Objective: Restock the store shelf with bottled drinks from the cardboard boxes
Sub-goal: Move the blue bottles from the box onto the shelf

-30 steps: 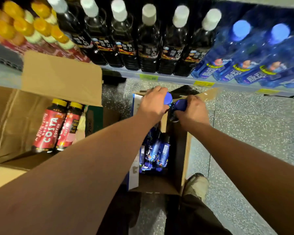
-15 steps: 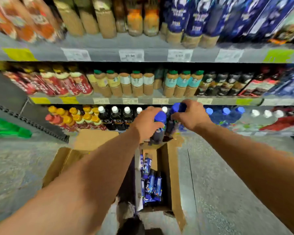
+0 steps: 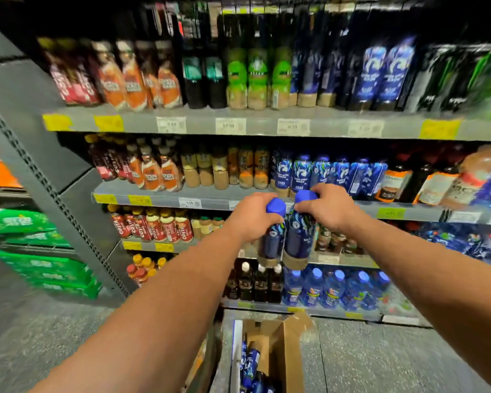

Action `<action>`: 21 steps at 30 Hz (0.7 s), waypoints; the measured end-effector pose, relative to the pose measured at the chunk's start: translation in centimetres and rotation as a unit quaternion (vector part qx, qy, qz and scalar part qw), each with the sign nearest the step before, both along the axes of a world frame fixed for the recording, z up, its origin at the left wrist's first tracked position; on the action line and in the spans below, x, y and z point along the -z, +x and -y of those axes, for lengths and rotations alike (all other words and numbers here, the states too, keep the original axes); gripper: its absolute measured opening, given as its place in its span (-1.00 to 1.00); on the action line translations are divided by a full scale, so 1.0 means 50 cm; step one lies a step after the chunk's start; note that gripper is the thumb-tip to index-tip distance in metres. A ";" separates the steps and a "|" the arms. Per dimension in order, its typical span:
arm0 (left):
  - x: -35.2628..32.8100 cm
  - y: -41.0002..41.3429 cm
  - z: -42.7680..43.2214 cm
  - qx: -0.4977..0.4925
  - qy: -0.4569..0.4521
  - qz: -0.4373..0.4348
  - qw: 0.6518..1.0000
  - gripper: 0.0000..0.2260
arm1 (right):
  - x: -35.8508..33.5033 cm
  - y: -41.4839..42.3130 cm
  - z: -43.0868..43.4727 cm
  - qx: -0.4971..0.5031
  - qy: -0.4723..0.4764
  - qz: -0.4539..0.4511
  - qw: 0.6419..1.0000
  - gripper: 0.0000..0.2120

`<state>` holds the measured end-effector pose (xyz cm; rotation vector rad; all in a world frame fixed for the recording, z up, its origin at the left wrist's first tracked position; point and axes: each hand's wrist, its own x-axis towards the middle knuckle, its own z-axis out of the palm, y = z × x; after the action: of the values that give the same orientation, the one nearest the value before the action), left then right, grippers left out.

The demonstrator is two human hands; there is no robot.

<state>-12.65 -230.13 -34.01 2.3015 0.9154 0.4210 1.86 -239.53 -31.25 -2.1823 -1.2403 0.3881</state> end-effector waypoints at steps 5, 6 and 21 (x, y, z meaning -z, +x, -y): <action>-0.136 0.005 0.020 -0.016 0.035 0.046 0.998 -0.52 | -0.134 -0.003 0.023 0.006 0.043 0.035 0.998 -0.71; -0.160 0.007 0.023 -0.021 0.040 0.054 0.998 -0.52 | -0.158 -0.002 0.026 0.010 0.047 0.043 0.998 -0.71; -0.375 0.062 -0.050 0.011 0.066 0.115 0.991 -0.62 | -0.359 0.032 -0.033 0.069 0.091 0.121 0.986 -0.59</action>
<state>-9.55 -227.62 -15.24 2.3176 0.7672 0.7392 3.48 -237.87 -13.32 -2.1849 -1.1894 -0.0473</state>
